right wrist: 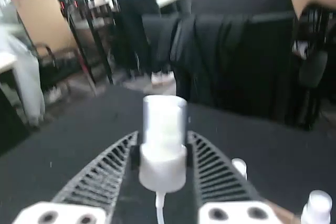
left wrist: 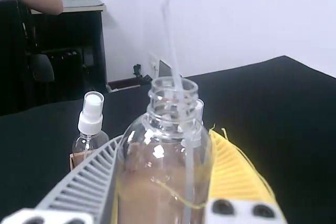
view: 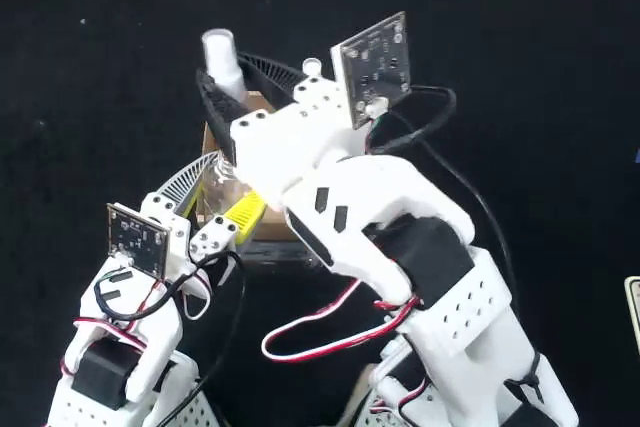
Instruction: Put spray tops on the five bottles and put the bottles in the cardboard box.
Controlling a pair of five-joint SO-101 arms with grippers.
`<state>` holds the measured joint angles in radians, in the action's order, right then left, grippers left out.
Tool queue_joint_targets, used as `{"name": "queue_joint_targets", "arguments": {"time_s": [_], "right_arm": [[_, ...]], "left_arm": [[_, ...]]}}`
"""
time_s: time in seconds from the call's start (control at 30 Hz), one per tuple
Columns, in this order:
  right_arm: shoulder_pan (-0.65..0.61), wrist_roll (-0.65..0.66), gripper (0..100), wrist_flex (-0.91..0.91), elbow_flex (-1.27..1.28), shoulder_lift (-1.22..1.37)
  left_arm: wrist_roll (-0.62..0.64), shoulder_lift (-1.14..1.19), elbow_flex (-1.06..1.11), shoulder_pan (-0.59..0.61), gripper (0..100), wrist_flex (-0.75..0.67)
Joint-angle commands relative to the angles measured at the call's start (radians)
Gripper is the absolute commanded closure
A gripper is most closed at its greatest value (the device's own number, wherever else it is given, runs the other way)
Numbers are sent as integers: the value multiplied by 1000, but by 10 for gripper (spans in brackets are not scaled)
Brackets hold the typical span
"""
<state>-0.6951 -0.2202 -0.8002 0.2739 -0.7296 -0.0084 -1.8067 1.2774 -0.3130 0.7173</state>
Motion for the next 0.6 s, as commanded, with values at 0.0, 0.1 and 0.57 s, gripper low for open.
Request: {"name": "queue_joint_targets", "arguments": {"time_s": [0.0,0.1,0.57], "right_arm": [[-54,12,850,-112,-54,-58],[-97,14,871,-206,-107,-99],[333,215,928,-394,-93,-288]], "left_arm": [[2,-12,-10,1,966,-17],[2,-12,-10,1,966,-18],[6,-11,13,1,966,-101]]}}
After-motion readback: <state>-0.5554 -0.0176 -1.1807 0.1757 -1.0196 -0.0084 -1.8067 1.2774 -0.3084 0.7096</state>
